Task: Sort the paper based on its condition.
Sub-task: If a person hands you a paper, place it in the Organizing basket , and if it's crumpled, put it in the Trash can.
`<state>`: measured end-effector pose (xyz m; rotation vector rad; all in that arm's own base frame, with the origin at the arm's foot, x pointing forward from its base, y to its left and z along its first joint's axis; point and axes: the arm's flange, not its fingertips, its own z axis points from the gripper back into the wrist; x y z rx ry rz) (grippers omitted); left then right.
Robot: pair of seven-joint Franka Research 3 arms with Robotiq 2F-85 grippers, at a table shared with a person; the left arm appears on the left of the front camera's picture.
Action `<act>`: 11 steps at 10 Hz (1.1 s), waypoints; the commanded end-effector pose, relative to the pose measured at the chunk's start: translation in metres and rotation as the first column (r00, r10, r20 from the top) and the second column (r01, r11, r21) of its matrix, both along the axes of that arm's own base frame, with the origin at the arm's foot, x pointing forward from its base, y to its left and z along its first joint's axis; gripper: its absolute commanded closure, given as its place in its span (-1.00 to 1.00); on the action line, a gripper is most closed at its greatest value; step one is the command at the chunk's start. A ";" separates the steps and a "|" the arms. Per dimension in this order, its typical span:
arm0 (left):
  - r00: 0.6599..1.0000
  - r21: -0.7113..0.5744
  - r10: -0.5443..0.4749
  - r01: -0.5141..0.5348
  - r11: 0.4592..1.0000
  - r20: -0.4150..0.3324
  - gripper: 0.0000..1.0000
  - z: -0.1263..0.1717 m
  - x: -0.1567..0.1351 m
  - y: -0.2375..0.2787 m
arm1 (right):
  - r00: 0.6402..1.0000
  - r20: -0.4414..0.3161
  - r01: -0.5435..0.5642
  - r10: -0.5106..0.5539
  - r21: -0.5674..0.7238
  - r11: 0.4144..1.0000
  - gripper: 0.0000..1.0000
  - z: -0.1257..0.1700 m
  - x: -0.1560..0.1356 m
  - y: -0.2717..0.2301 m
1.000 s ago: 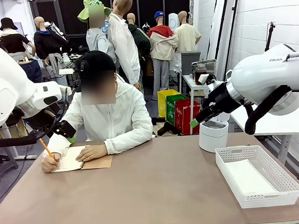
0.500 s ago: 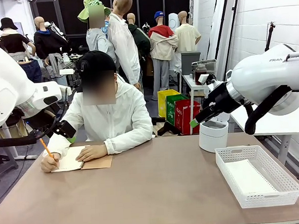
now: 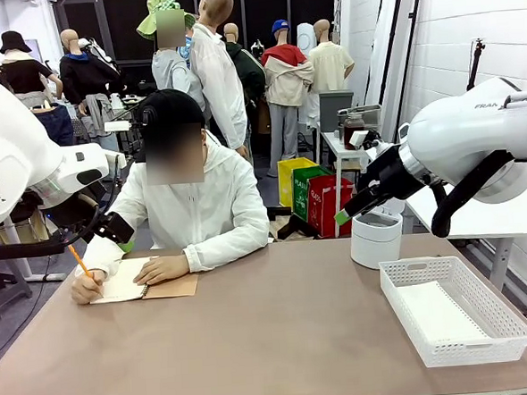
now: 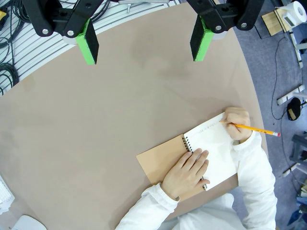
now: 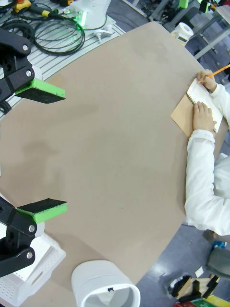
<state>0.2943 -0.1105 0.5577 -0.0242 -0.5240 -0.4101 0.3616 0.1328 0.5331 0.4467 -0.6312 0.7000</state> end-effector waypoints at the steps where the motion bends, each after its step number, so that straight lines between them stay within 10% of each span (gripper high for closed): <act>1: 1.000 -0.001 -0.001 0.001 1.000 0.000 -1.00 0.000 0.000 0.000 | 1.000 -0.004 -0.001 0.001 0.008 1.000 -1.00 0.000 0.000 0.001; 11: 1.000 -0.001 -0.001 0.001 1.000 0.000 -1.00 0.000 0.000 0.000 | 1.000 -0.004 -0.001 0.001 0.008 1.000 -1.00 0.000 0.000 0.001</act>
